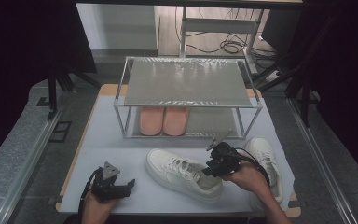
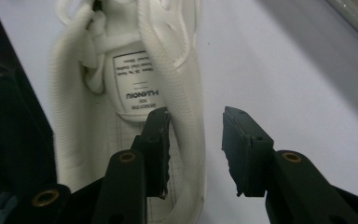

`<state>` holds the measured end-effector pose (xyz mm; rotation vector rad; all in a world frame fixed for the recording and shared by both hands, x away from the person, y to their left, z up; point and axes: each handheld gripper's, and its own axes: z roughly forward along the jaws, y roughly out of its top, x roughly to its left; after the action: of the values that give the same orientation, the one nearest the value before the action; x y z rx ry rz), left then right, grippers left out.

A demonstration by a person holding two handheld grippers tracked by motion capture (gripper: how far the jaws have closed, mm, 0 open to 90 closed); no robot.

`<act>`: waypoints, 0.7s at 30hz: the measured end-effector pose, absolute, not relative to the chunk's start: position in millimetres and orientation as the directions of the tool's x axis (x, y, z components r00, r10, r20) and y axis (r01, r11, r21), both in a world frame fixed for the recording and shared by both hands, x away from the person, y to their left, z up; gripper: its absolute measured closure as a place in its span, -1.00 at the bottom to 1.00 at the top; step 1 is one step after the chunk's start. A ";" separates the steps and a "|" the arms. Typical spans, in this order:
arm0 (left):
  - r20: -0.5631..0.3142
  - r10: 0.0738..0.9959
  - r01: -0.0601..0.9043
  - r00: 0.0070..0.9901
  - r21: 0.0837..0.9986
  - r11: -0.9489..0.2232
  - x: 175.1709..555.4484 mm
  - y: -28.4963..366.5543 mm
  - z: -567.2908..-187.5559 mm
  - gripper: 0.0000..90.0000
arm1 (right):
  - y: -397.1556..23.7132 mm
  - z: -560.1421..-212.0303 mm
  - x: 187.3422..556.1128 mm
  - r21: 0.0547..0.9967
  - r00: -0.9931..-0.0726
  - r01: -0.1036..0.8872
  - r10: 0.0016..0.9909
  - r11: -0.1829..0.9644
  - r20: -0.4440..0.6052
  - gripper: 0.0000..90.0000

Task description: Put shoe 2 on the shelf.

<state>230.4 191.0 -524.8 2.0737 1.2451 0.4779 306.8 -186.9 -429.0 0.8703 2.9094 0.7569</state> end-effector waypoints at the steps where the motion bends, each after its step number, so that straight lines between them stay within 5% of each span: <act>1: -0.026 0.877 0.635 0.479 0.700 -0.326 230.4 191.0 -524.8 -0.67 | -185.8 -431.0 307.9 0.449 -0.846 0.515 0.519 0.730 0.126 0.37; 21: -0.029 0.879 0.635 0.476 0.703 -0.320 230.4 190.6 -525.0 -0.67 | -173.6 -435.0 312.0 0.416 -0.854 0.512 0.497 0.751 0.153 0.82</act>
<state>230.4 190.6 -525.0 2.0670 1.2484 0.4775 312.0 -173.6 -435.0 0.8559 2.9701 0.7210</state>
